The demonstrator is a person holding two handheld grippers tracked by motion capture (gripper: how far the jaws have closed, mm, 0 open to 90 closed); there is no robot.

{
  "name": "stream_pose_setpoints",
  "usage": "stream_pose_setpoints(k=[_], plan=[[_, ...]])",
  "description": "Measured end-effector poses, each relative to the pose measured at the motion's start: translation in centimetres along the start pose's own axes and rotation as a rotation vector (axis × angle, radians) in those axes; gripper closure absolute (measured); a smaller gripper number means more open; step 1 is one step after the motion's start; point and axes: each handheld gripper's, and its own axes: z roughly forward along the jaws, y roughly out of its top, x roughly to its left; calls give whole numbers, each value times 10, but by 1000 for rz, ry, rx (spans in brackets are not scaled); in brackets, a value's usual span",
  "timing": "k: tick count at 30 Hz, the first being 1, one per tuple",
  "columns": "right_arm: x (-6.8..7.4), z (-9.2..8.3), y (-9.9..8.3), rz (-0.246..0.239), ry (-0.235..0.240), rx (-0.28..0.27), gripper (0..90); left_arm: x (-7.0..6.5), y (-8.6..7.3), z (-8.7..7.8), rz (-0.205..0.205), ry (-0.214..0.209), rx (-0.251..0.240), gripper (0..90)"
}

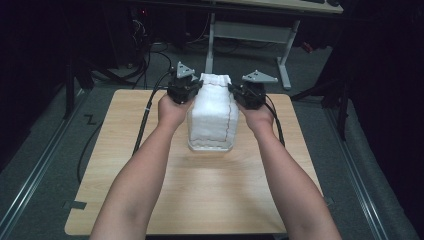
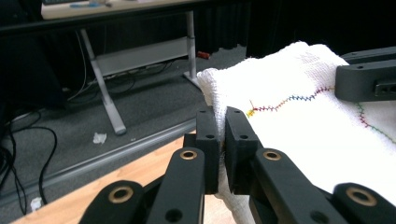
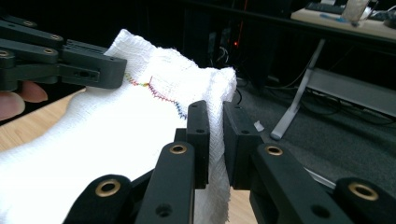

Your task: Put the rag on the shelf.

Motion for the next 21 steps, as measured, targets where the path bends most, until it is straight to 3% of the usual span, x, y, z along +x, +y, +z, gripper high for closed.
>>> stream_pose_setpoints(k=[5,9,11,13,16,21], plan=[[1,10,2,-27,-4,35,822,1,-3,-4,-11,15,-1,856],[4,11,9,-39,-9,14,822,2,1,-11,8,25,-28,855],[5,13,9,-48,-11,22,822,1,0,-8,32,35,10,855],[3,18,5,-26,2,57,821,4,-6,0,-7,11,87,854],[-3,25,-4,26,38,125,820,7,-19,9,-37,-33,158,854],[-6,27,-11,51,54,146,819,12,-24,10,-93,-68,167,852]])
